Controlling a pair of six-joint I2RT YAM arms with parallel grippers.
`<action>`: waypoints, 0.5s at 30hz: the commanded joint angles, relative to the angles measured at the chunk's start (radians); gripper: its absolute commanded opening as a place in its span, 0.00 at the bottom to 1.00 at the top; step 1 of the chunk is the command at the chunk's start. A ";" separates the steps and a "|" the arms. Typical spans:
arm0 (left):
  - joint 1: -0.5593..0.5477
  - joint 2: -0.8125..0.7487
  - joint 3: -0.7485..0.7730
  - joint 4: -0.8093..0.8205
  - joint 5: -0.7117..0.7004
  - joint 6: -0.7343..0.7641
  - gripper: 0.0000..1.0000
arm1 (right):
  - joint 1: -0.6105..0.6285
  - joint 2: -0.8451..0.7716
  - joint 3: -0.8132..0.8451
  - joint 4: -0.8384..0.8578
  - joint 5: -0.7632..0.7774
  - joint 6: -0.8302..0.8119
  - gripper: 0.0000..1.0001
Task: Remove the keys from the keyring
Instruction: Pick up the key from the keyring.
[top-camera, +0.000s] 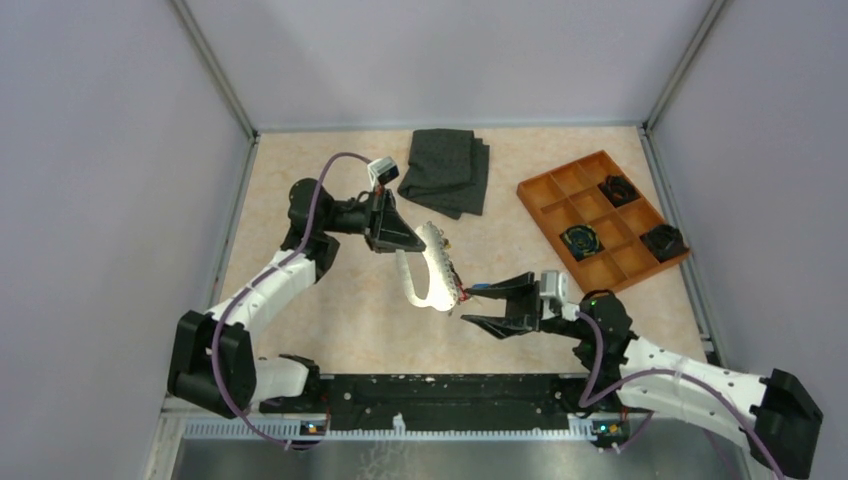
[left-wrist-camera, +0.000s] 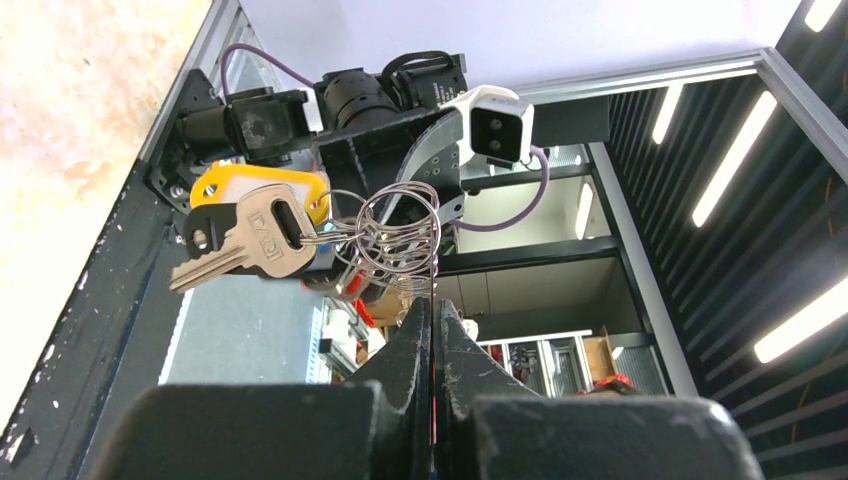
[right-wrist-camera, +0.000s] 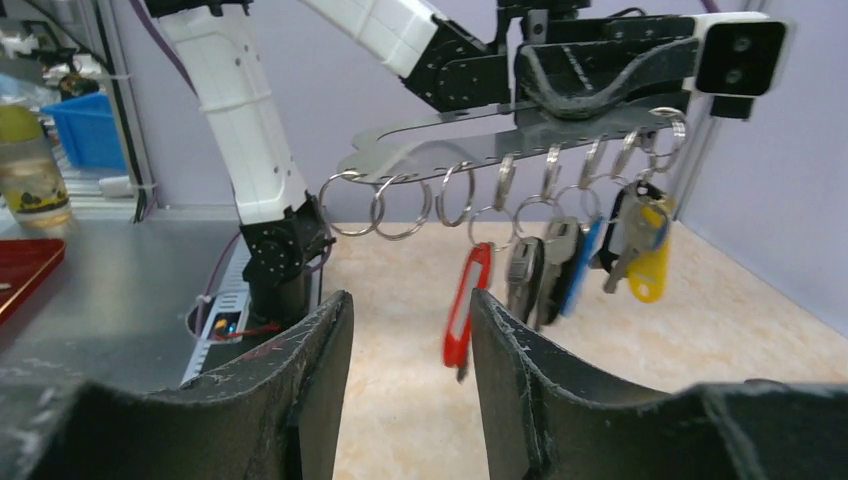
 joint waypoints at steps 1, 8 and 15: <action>-0.004 -0.028 0.070 0.084 -0.005 -0.139 0.00 | 0.051 0.062 0.092 0.056 -0.028 -0.118 0.44; -0.012 -0.027 0.106 0.082 0.006 -0.153 0.00 | 0.062 0.099 0.125 0.077 -0.005 -0.129 0.39; -0.015 -0.031 0.141 0.071 0.021 -0.154 0.00 | 0.062 0.125 0.148 0.065 0.005 -0.136 0.36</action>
